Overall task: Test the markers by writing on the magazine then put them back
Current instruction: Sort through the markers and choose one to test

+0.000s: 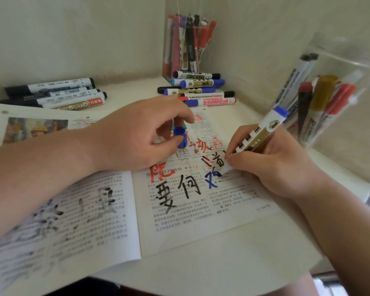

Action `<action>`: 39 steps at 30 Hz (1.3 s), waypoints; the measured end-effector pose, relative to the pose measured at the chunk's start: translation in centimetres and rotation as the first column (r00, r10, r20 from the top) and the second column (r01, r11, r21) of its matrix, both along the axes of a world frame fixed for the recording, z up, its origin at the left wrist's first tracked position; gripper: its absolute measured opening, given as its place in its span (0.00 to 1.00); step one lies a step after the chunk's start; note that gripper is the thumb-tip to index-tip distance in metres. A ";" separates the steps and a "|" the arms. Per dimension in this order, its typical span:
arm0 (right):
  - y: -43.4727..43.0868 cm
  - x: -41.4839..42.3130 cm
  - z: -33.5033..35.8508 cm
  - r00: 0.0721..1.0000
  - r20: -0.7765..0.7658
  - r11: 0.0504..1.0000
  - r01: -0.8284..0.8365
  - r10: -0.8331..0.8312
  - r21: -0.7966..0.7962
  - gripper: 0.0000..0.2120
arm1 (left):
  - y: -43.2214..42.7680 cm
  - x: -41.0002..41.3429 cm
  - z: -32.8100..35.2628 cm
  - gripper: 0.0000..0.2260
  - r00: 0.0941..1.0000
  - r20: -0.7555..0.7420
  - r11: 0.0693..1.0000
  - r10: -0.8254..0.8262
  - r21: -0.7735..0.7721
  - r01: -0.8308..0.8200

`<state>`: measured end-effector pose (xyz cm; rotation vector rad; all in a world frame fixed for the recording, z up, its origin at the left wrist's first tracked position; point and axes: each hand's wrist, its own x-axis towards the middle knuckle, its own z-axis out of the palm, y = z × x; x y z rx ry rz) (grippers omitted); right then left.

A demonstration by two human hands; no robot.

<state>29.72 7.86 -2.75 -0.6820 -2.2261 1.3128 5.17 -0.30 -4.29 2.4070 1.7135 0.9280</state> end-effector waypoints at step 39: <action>4.1 -9.7 2.8 0.836 -0.449 0.934 0.189 -0.315 -0.304 0.08 | 0.7 -1.0 1.3 0.13 0.593 0.789 0.987 0.158 -0.102 -0.127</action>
